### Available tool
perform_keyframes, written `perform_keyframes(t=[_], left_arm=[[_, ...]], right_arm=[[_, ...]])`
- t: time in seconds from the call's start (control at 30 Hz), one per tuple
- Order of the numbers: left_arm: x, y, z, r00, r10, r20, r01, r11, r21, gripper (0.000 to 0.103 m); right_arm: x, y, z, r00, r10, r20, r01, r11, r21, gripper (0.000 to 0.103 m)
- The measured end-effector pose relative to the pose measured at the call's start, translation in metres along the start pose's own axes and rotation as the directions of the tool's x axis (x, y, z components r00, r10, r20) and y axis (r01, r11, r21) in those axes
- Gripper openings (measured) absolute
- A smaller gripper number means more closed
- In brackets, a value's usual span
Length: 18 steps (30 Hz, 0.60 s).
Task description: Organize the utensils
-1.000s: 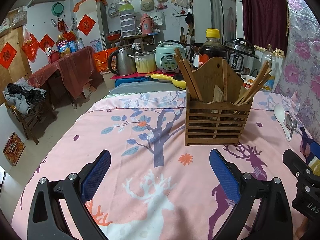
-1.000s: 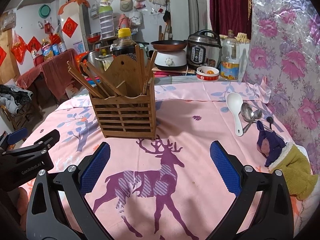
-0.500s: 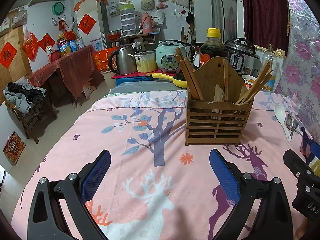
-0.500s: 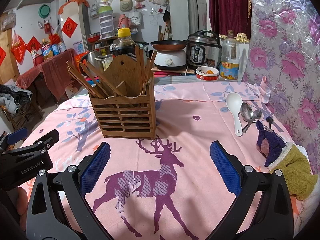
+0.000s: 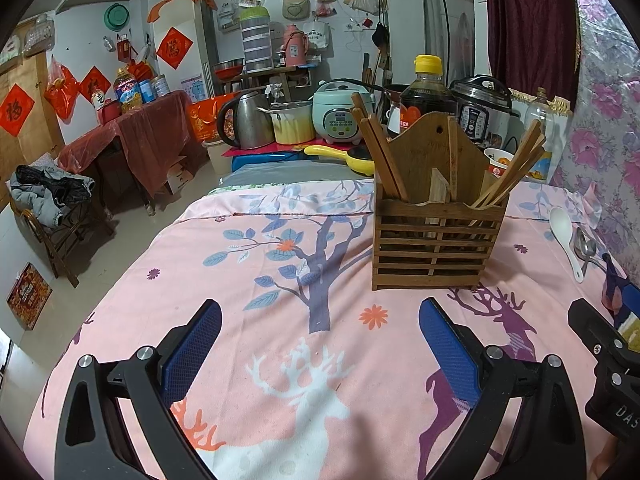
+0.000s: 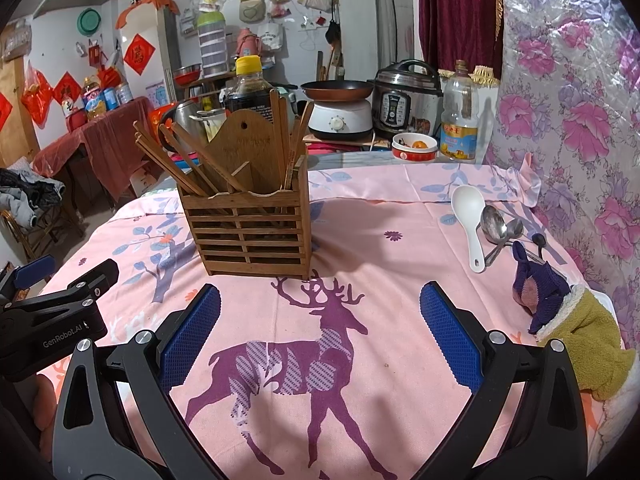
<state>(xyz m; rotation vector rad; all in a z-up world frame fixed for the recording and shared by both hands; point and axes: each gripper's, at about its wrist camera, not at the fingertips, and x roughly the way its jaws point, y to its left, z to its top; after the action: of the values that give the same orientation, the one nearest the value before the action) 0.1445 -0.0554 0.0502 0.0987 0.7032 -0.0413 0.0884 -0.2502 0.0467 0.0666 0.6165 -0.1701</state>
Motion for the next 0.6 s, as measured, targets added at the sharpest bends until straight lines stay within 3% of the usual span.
perform_keyframes(t=[0.6], left_arm=[[0.0007,0.0016,-0.0014,1.000,0.002,-0.005,-0.002,1.000,0.000,0.097]], right_arm=[[0.0002,0.0002,0.0000,1.000,0.000,-0.001,0.000,1.000,-0.001,0.096]])
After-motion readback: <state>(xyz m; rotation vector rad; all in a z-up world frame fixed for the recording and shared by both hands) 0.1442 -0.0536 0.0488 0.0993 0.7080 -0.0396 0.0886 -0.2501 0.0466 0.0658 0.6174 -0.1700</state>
